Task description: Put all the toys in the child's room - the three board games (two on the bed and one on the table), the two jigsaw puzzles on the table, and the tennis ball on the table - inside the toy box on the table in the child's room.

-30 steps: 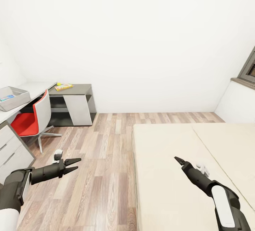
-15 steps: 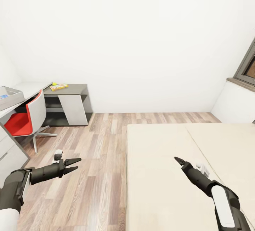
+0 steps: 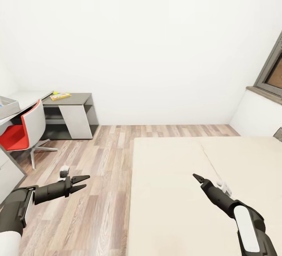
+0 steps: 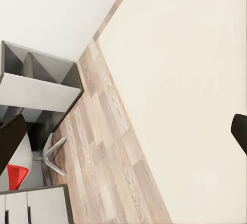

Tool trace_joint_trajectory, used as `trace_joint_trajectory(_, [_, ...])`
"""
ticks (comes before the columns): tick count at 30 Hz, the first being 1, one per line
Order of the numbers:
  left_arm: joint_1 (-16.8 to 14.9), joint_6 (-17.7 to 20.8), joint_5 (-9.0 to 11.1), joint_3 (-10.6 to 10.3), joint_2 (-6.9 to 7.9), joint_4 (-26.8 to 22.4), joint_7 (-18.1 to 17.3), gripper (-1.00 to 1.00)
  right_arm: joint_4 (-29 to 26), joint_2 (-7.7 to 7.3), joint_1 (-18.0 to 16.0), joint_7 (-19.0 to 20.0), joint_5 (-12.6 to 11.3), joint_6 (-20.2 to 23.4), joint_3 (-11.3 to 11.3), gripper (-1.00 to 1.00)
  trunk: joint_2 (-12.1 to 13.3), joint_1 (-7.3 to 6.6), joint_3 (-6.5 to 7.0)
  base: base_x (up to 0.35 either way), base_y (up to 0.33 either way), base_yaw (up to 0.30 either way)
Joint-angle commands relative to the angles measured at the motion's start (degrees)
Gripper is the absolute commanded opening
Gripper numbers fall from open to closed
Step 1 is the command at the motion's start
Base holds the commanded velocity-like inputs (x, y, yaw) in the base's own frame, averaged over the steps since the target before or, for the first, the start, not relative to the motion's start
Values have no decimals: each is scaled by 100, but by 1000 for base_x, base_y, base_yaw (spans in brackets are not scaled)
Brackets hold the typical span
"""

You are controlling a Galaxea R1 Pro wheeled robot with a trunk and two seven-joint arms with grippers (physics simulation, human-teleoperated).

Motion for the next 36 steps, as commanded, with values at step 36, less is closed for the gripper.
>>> trace_joint_trajectory(36, [-7, 60, -58, 14, -3, -6, -52, 100, 10, 21, -7, 35, 21, 33, -20, 100, -13, 4, -12, 0, -245, 0])
